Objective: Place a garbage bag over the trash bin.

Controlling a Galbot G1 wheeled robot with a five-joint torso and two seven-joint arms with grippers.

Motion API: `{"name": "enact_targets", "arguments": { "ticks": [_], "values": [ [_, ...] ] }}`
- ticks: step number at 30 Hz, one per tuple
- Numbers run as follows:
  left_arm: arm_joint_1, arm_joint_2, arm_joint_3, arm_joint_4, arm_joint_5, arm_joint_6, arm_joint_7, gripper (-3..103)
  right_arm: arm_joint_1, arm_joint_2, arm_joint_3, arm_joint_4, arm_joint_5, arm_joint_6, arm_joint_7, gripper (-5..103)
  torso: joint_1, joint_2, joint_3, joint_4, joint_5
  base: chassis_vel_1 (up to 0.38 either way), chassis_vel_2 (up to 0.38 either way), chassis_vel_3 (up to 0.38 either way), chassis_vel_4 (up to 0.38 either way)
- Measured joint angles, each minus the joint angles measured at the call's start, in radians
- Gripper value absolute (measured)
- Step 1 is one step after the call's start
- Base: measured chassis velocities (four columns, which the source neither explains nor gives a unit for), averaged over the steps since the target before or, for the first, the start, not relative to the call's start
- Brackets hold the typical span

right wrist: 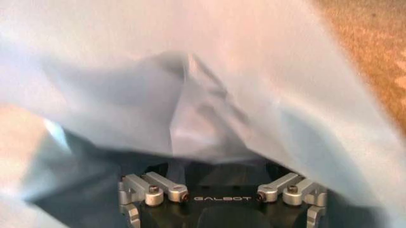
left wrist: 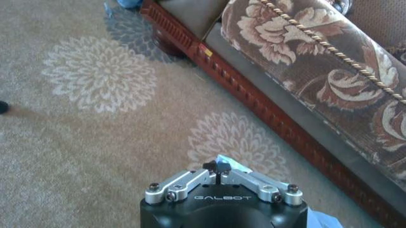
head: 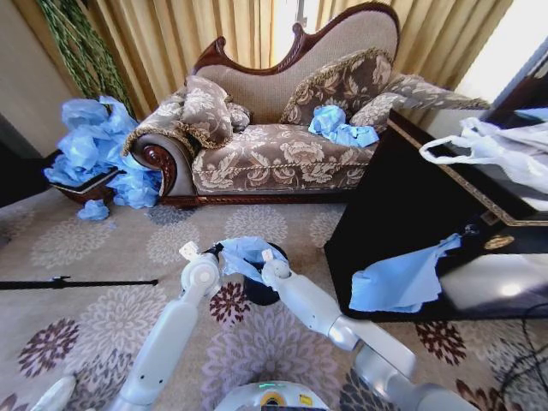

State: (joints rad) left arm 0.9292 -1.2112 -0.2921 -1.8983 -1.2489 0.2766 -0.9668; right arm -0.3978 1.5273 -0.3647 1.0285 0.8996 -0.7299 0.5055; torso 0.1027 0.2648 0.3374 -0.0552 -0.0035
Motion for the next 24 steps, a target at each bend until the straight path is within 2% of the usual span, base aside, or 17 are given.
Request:
{"name": "enact_targets", "arguments": {
  "ticks": [5,8,12,15,18,24],
  "values": [
    [0.014,0.001,0.000,-0.018,0.000,0.002,0.000,0,0.020,0.012,0.040,-0.003,-0.002,0.021,0.007,100,0.000,0.000,0.000,-0.0002,0.0000,0.000,0.000,0.000,0.000],
    [0.029,0.003,-0.002,-0.032,0.000,0.002,0.003,0,0.025,0.030,0.058,-0.030,-0.039,0.051,-0.003,100,0.000,0.000,0.000,0.0000,-0.0001,0.000,0.000,0.000,0.000],
    [0.043,0.004,-0.007,-0.038,0.001,0.002,0.009,0,0.014,0.035,0.054,-0.029,-0.045,0.054,-0.003,100,0.000,0.000,0.000,0.0000,0.0000,0.000,0.000,0.000,0.000],
    [0.048,0.004,-0.011,-0.038,0.002,0.002,0.015,0,-0.006,0.029,0.036,-0.010,-0.033,0.050,0.003,100,0.000,0.000,0.000,0.0000,0.0000,0.000,0.000,0.000,0.000],
    [0.053,0.003,-0.016,-0.034,0.004,0.001,0.023,0,-0.036,0.019,0.004,0.023,0.038,0.033,0.041,100,0.000,0.000,0.000,-0.0001,0.0000,0.000,0.000,0.000,0.000],
    [0.055,0.002,-0.022,-0.028,0.006,0.001,0.030,0,-0.048,0.014,-0.021,0.017,0.069,0.008,0.048,100,0.000,0.000,0.000,0.0000,0.0000,0.000,0.000,0.000,0.000]
  ]
}}
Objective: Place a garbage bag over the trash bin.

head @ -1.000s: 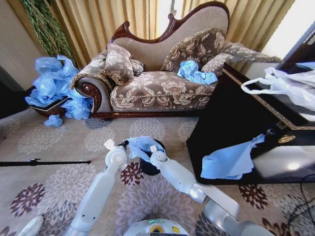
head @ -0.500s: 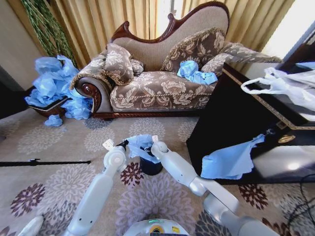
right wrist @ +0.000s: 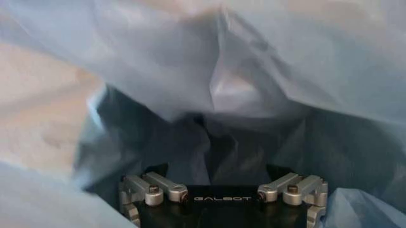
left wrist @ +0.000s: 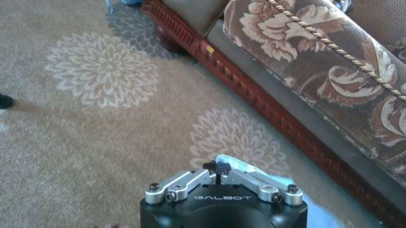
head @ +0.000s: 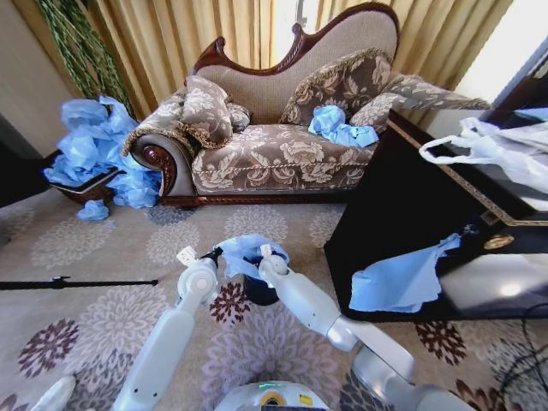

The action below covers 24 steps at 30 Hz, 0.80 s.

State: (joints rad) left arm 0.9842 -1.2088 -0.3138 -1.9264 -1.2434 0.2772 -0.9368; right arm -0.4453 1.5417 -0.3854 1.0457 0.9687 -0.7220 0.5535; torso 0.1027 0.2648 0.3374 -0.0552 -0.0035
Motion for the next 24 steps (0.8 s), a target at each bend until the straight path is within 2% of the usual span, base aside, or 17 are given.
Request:
{"name": "enact_targets", "arguments": {
  "ticks": [5,15,16,18,19,22,24],
  "values": [
    [-0.006,0.000,-0.007,0.012,0.000,0.000,0.010,0,0.006,-0.022,-0.031,-0.005,0.029,-0.009,-0.004,100,0.000,0.000,0.000,-0.0001,-0.0001,0.000,0.000,0.000,0.000],
    [-0.015,-0.007,-0.002,0.025,0.003,-0.002,0.016,0,0.033,0.000,0.040,0.007,0.021,0.007,0.008,100,0.000,0.000,0.000,0.0001,-0.0001,0.000,0.000,0.000,0.000],
    [-0.015,-0.008,0.000,0.025,0.004,-0.002,0.016,0,0.039,-0.007,0.053,0.024,0.033,0.009,0.028,100,0.000,0.000,0.000,-0.0001,0.0001,0.000,0.000,0.000,0.000],
    [-0.013,-0.009,0.006,0.024,0.008,-0.002,0.016,0,0.043,-0.047,0.060,0.111,0.129,0.008,0.106,100,0.000,0.000,0.000,-0.0001,0.0000,0.000,0.000,0.000,0.000],
    [-0.013,-0.009,0.006,0.024,0.008,-0.002,0.016,0,0.043,-0.047,0.060,0.111,0.129,0.008,0.106,100,0.000,0.000,0.000,-0.0001,0.0000,0.000,0.000,0.000,0.000],
    [-0.010,-0.011,0.009,0.024,0.025,-0.002,0.021,0,0.035,-0.077,0.060,0.206,0.227,0.006,0.190,100,0.000,0.000,0.000,-0.0003,0.0000,0.000,0.000,0.000,0.000],
    [-0.009,-0.011,0.011,0.025,0.030,-0.003,0.022,0,0.023,-0.085,0.060,0.251,0.258,0.010,0.224,100,0.000,0.000,0.000,-0.0002,0.0000,0.000,0.000,0.000,0.000]
  ]
}}
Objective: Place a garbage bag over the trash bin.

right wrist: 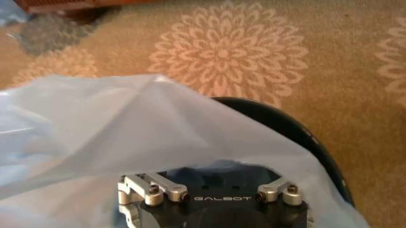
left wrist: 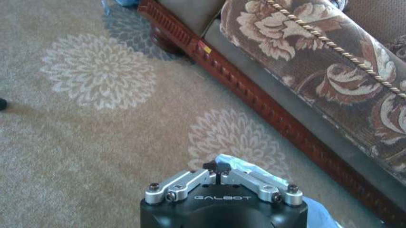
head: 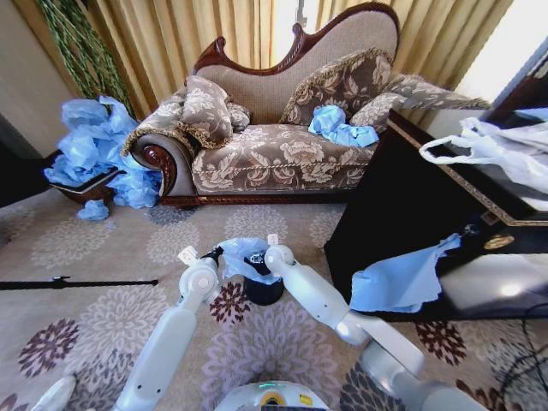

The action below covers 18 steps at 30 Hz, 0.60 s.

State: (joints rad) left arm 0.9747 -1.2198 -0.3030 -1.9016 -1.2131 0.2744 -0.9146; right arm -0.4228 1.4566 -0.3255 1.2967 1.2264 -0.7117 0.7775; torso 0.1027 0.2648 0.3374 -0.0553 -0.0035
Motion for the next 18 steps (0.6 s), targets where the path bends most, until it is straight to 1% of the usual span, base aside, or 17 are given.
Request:
{"name": "enact_targets", "arguments": {
  "ticks": [2,4,6,7,8,12,13,16,18],
  "values": [
    [0.001,0.001,0.001,0.000,0.001,0.000,0.000,0,-0.008,-0.001,0.004,0.021,0.006,0.003,0.012,100,0.000,0.000,0.000,0.0001,0.0000,0.000,0.000,0.000,0.000],
    [0.002,0.004,0.001,0.000,0.002,0.000,0.001,0,-0.026,-0.002,0.019,0.069,0.018,0.007,0.050,100,0.000,0.000,0.000,0.0001,0.0000,0.000,0.000,0.000,0.000],
    [0.003,0.007,0.001,0.000,0.003,0.000,0.002,0,-0.042,-0.008,0.025,0.116,0.051,0.008,0.087,100,0.000,0.000,0.000,0.0002,0.0001,0.000,0.000,0.000,0.000],
    [0.003,0.008,0.002,0.003,0.003,0.000,0.003,0,-0.056,-0.024,0.026,0.161,0.082,0.008,0.113,100,0.000,0.000,0.000,0.0004,0.0000,0.000,0.000,0.000,0.000],
    [0.003,0.008,0.002,0.003,0.003,0.000,0.003,0,-0.056,-0.024,0.026,0.161,0.082,0.008,0.113,100,0.000,0.000,0.000,0.0004,0.0000,0.000,0.000,0.000,0.000],
    [-0.002,0.006,0.005,0.010,0.004,0.000,0.004,0,-0.091,-0.084,0.027,0.281,0.130,0.021,0.163,100,0.000,0.000,0.000,-0.0001,0.0000,0.000,0.000,0.000,0.000],
    [-0.002,0.006,0.005,0.010,0.004,0.000,0.004,0,-0.091,-0.084,0.027,0.281,0.130,0.021,0.163,100,0.000,0.000,0.000,-0.0001,0.0000,0.000,0.000,0.000,0.000],
    [-0.006,0.007,0.003,0.019,0.005,0.000,0.004,0,-0.143,-0.163,0.034,0.429,0.152,0.037,0.178,100,0.000,0.000,0.000,0.0000,0.0000,0.000,0.000,0.000,0.000],
    [-0.006,0.008,0.003,0.021,0.005,0.000,0.004,0,-0.151,-0.171,0.037,0.447,0.152,0.039,0.178,100,0.000,0.000,0.000,0.0001,0.0001,0.000,0.000,0.000,0.000]
  ]
}}
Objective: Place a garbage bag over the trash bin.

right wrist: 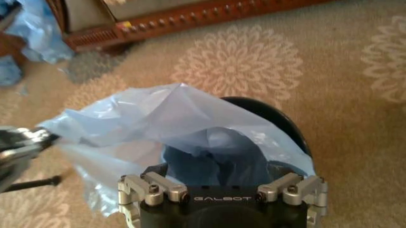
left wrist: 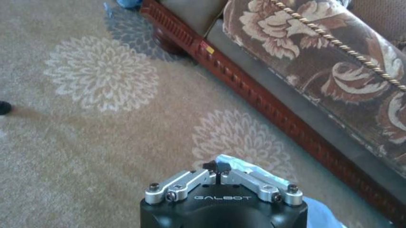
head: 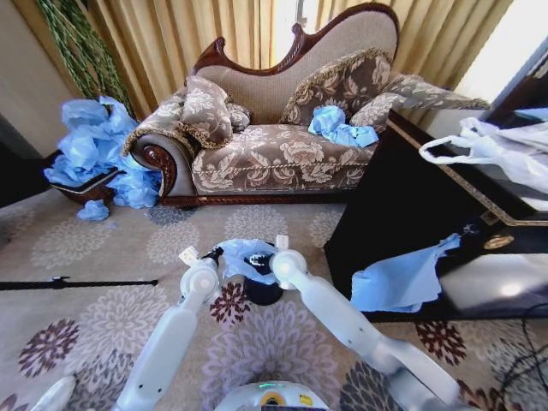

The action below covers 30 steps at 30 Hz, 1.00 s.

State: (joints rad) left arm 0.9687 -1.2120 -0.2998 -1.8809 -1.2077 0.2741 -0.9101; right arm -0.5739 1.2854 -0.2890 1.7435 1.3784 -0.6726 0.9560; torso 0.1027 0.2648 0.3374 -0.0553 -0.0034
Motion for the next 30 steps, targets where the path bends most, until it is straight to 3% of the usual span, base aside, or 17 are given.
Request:
{"name": "enact_targets", "arguments": {
  "ticks": [7,13,15,17,18,21,22,23,25,28,29,30],
  "values": [
    [-0.004,-0.001,0.009,0.035,0.020,-0.002,0.008,0,-0.154,-0.063,0.074,0.182,-0.073,0.022,-0.028,100,0.000,0.000,0.000,0.0001,-0.0001,0.000,0.000,0.000,0.000],
    [-0.013,0.000,0.018,0.042,0.023,-0.002,0.009,0,-0.263,-0.065,0.136,0.186,-0.190,0.034,-0.096,102,0.000,0.000,0.000,-0.0001,0.0000,0.000,0.000,0.000,0.000],
    [-0.019,0.000,0.022,0.053,0.027,-0.002,0.011,0,-0.316,-0.046,0.161,0.171,-0.239,0.054,-0.123,96,0.000,0.000,0.000,-0.0002,0.0000,0.000,0.000,0.000,0.000],
    [-0.022,-0.001,0.023,0.058,0.028,-0.002,0.013,0,-0.337,-0.027,0.172,0.166,-0.254,0.064,-0.127,96,0.000,0.000,0.000,-0.0001,-0.0001,0.000,0.000,0.000,0.000],
    [-0.024,-0.001,0.023,0.061,0.029,-0.002,0.013,0,-0.349,-0.015,0.177,0.162,-0.260,0.071,-0.130,89,0.000,0.000,0.000,0.0000,0.0000,0.000,0.000,0.000,0.000],
    [-0.027,-0.002,0.025,0.070,0.035,-0.003,0.016,0,-0.371,0.017,0.187,0.154,-0.275,0.086,-0.138,89,0.000,0.000,0.000,0.0001,-0.0003,0.000,0.000,0.000,0.000],
    [-0.028,-0.002,0.025,0.075,0.038,-0.003,0.019,0,-0.380,0.034,0.191,0.147,-0.289,0.095,-0.147,78,0.000,0.000,0.000,0.0001,-0.0001,0.000,0.000,0.000,0.000],
    [-0.028,-0.002,0.025,0.075,0.038,-0.003,0.019,0,-0.380,0.034,0.191,0.147,-0.289,0.095,-0.147,78,0.000,0.000,0.000,0.0001,-0.0001,0.000,0.000,0.000,0.000],
    [-0.030,-0.003,0.027,0.079,0.040,-0.004,0.021,0,-0.387,0.051,0.194,0.131,-0.311,0.104,-0.164,63,0.000,0.000,0.000,0.0001,-0.0002,0.000,0.000,0.000,0.000],
    [-0.032,-0.006,0.029,0.081,0.041,-0.004,0.022,0,-0.387,0.055,0.194,0.125,-0.318,0.107,-0.167,59,0.000,0.000,0.000,0.0001,-0.0001,0.000,0.000,0.000,0.000],
    [-0.035,-0.011,0.032,0.082,0.042,-0.004,0.022,0,-0.387,0.054,0.195,0.123,-0.320,0.108,-0.169,49,0.000,0.000,0.000,0.0000,-0.0002,0.000,0.000,0.000,0.000],
    [-0.035,-0.011,0.032,0.082,0.042,-0.004,0.022,0,-0.387,0.054,0.195,0.123,-0.320,0.108,-0.169,49,0.000,0.000,0.000,0.0000,-0.0002,0.000,0.000,0.000,0.000]
  ]
}}
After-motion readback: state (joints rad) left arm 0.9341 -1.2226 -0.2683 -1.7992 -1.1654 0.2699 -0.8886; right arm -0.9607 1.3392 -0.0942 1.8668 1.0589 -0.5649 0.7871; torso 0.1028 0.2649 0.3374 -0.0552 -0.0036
